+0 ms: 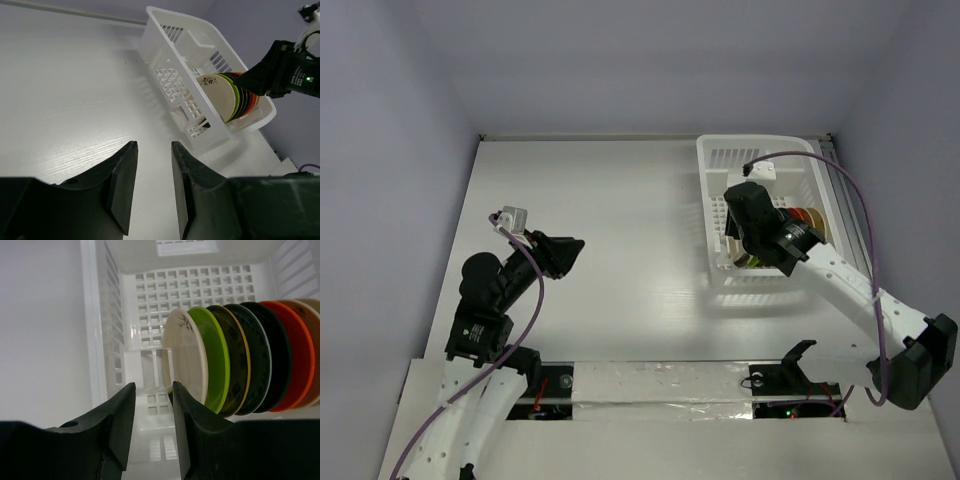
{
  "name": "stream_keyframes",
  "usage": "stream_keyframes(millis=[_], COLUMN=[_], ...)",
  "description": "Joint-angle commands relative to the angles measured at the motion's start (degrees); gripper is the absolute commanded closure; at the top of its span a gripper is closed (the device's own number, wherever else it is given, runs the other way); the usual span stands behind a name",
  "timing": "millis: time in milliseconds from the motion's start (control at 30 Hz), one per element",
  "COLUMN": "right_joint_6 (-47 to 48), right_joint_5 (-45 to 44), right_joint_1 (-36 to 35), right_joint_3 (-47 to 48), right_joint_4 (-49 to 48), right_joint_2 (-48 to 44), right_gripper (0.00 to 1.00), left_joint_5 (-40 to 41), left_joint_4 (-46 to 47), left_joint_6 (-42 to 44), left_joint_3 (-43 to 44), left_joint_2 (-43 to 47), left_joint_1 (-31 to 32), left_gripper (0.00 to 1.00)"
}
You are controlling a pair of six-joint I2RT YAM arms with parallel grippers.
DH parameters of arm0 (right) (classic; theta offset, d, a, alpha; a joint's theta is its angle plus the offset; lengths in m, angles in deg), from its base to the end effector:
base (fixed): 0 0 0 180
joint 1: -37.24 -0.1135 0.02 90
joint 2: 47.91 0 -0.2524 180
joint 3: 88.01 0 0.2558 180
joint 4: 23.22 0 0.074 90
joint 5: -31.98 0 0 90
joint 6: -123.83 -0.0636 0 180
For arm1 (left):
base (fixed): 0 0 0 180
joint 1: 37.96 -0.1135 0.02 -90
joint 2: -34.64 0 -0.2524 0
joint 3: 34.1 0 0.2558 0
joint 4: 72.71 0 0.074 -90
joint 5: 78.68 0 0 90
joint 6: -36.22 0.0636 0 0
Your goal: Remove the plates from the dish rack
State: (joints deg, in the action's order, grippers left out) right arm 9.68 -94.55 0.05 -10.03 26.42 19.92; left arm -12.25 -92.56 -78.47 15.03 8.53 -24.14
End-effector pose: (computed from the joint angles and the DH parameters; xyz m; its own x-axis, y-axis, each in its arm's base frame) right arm 0.2404 0.1349 0.3128 -0.5113 0.0247 -0.8591 0.0980 0.9947 -0.0297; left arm 0.1501 -0.0631 0.3319 -0.2046 -0.3439 -0.9164 0.5736 0.7165 -0.3970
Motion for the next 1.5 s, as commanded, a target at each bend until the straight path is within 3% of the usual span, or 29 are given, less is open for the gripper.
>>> stream_keyframes(millis=[0,267,533,833,1233,1333,1467], right_joint_6=[0.4,0.6,2.3,2.9,3.7,4.1,4.2], right_joint_5=[-4.1,-7.8,-4.4,-2.8,-9.3,-9.2,-9.9], right_joint_1=[1.4,4.5,7.9,8.4,8.4,8.4,8.4], right_joint_3=[2.6,2.0,1.7,2.8,7.6,8.3,9.2], right_joint_4=[1.6,2.7,0.4,1.4,11.6,12.0,12.8], right_joint_2=[2.4,5.4,7.7,12.4,18.9,19.2,21.2], right_gripper=[0.59,0.63,0.63,0.67,0.74,0.77,0.89], left_joint_5=[-0.2,-0.8,-0.7,-0.6,2.9,3.9,4.2], left_joint_4=[2.1,2.3,2.2,2.1,0.7,0.3,0.2], left_joint_6=[0.0,-0.2,-0.2,0.3,0.4,0.5,0.4], left_joint_3=[-0.3,-0.6,-0.7,-0.3,0.5,0.6,0.6], left_joint_2=[0.7,0.4,0.4,1.3,5.1,6.1,7.0], left_joint_1=[0.3,0.3,0.3,0.3,2.1,2.6,3.8], left_gripper=[0.7,0.54,0.41,0.41,0.41,0.41,0.4])
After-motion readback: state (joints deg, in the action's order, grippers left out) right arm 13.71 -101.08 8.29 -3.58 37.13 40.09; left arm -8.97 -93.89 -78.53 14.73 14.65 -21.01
